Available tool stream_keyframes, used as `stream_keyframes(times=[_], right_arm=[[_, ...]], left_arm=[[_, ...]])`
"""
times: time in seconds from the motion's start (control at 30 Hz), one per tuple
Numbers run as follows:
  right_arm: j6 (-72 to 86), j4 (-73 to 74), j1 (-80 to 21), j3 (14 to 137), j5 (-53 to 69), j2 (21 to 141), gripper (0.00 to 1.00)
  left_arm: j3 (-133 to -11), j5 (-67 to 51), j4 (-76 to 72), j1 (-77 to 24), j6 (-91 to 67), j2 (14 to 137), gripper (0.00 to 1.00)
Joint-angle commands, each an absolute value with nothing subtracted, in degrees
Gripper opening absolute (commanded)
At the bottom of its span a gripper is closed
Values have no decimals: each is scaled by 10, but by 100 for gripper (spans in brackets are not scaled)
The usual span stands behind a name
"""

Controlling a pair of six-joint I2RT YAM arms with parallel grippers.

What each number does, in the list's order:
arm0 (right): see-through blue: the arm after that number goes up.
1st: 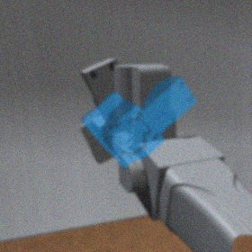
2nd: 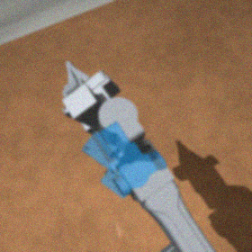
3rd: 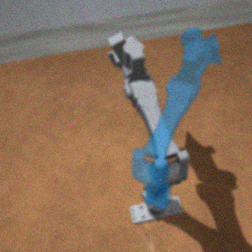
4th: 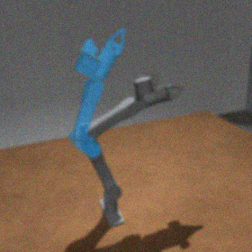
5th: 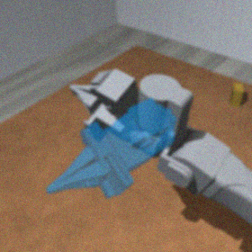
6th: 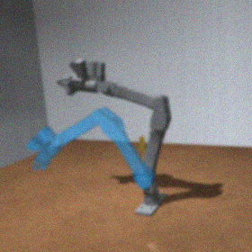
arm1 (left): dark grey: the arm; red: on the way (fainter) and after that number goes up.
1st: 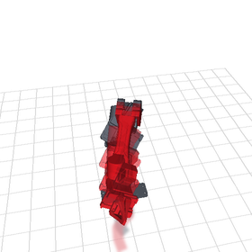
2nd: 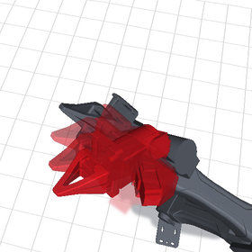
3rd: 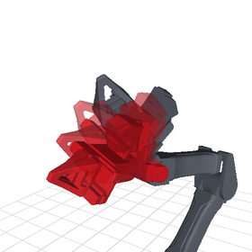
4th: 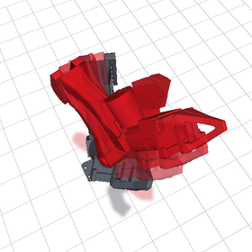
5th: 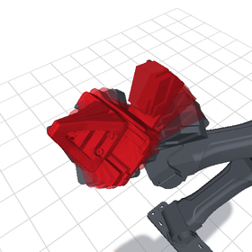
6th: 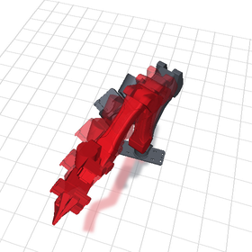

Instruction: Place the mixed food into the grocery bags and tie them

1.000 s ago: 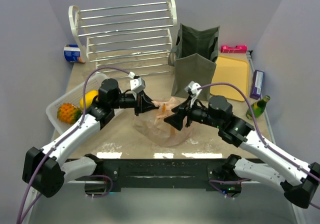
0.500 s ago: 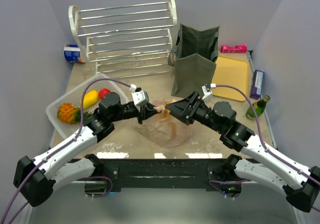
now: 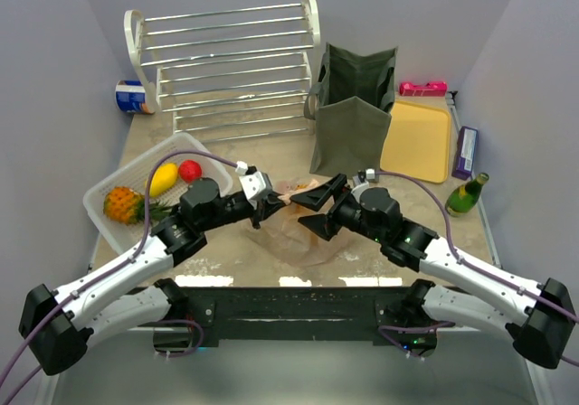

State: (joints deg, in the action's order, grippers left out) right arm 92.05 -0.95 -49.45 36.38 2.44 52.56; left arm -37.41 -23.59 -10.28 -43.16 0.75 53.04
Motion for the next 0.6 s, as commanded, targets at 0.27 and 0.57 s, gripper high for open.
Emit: stream_keyframes(times=[0.27,0.57], right_arm=[[992,-94,-497,350,-22,576,78],[997,-125,-497,349,-59,590,62]], left_arm=[[-364,-199,-133,-475,35,513,0],[-363,-183,-120,-503,54,514,0]])
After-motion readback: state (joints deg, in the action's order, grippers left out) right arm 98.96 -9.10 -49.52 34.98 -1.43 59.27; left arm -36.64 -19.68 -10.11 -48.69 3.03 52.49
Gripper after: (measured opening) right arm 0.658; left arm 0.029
